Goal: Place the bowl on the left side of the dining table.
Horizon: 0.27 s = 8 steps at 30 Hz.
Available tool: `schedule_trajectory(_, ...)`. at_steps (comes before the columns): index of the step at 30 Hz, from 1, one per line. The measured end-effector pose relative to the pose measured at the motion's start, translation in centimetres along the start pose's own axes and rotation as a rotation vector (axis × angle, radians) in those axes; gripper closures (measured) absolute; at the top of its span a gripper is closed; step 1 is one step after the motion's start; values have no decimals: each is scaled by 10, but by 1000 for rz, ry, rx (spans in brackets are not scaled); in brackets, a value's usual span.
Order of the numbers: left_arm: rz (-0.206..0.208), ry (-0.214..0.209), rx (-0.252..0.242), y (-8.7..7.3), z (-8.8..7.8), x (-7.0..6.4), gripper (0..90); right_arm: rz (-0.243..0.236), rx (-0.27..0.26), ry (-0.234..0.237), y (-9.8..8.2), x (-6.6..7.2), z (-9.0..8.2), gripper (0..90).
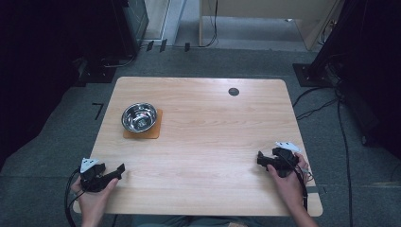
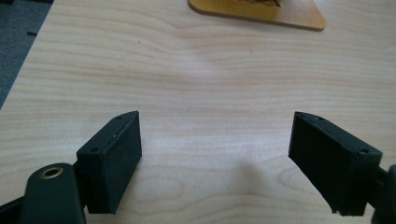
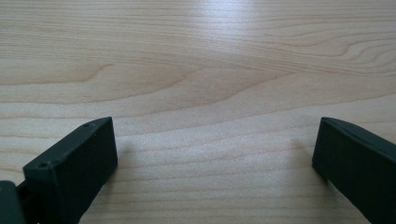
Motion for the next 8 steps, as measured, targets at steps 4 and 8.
schedule_trajectory(4,10,17,5,-3,-4,3,169,0,0,0,0,0,0,0)
schedule_trajectory(8,-18,25,-15,-1,-5,5,169,-1,0,1,0,0,0,0)
Point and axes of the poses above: each handheld gripper's, and its own axes: z roughly forward along the jaws, y roughly out of its top, x roughly to its left, the point moved 4 cm from there along z, roughly forward along the jaws, and after that the axes turned 5 degrees about -z, right-handed, at the moved point
